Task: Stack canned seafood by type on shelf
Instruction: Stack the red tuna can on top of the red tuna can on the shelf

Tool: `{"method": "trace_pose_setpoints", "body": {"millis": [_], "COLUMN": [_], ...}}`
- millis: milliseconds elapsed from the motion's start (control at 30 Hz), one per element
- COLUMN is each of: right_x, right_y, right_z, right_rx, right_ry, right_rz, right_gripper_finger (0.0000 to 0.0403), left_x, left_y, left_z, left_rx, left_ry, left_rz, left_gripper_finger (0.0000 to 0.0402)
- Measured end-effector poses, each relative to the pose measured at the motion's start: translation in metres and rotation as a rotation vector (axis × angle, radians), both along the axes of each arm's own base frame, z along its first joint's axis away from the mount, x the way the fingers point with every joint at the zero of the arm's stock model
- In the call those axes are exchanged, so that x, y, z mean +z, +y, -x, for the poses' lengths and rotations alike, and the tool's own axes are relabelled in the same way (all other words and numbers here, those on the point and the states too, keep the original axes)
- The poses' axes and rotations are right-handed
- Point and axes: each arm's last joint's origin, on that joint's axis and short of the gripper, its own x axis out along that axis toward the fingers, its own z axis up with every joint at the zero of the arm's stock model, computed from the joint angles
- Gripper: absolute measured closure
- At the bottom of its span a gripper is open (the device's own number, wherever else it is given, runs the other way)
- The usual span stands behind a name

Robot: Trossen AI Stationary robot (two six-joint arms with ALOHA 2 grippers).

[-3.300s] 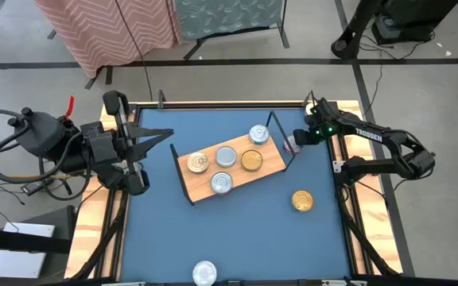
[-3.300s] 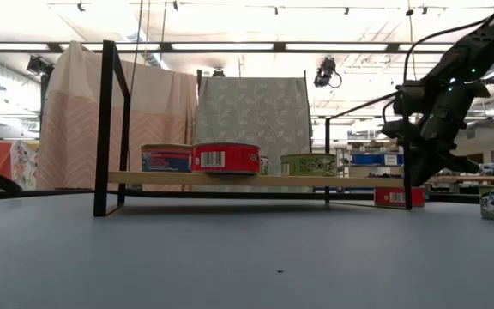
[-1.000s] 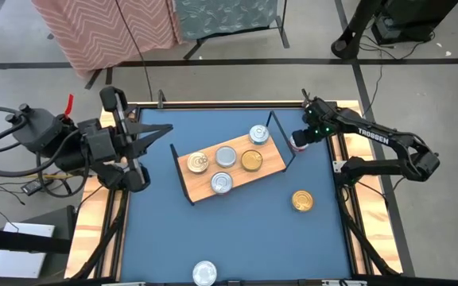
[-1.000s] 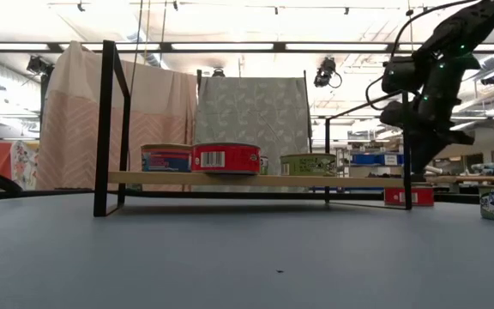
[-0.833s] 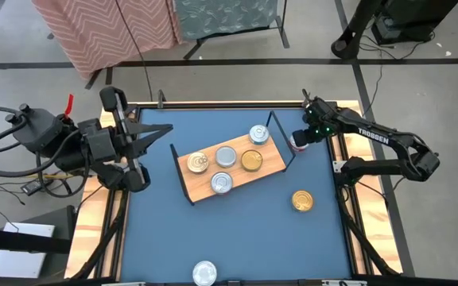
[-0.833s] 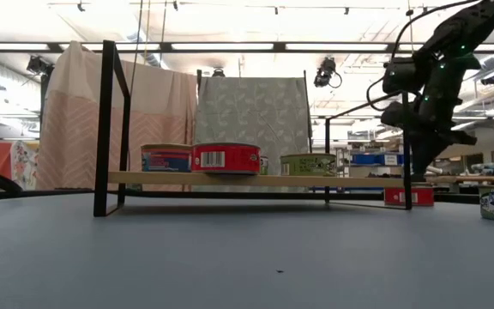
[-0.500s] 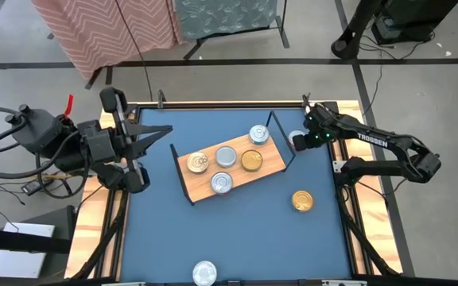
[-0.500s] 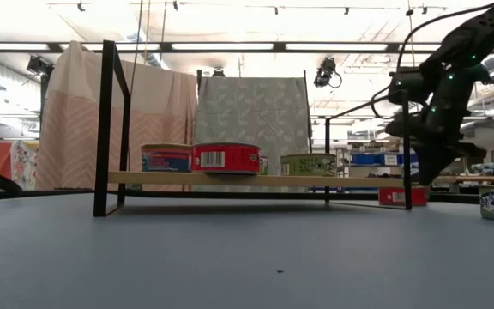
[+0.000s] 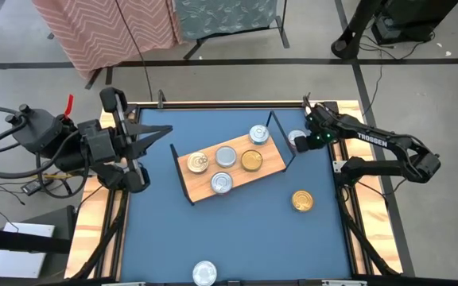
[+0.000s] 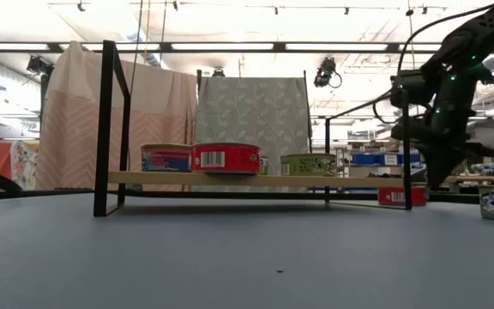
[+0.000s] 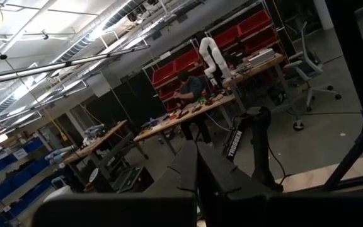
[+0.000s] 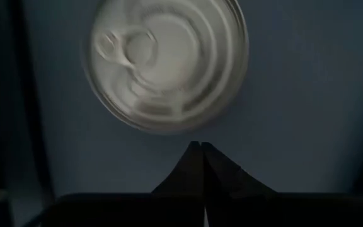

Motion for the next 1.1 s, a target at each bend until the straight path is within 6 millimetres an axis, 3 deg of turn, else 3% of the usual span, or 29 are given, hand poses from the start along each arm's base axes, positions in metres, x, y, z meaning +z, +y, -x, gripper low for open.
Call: {"method": "trace_pose_setpoints", "body": {"millis": [733,1000,1100], "right_x": [0.002,-0.030,-0.032], "right_y": [-0.007,0.010,0.010], "right_z": [-0.007,0.004,0.004], "right_rx": [-0.056,-0.080,-0.084], "right_ry": [-0.134,-0.038,-0.043], "right_rz": [0.049,-0.059,-0.047], "right_gripper_finger": [0.0403,0.0403,0.0403], "left_x": [0.000,0.000,0.000], "left_y": [0.000,0.000,0.000], "left_z": [0.000,0.000,0.000], "left_rx": [0.000,0.001,0.002], "left_ry": [-0.001,-0.001,-0.001], "left_rz": [0.001,0.000,0.001], "left_gripper_finger": [0.0396,0.0396,0.0396]}}
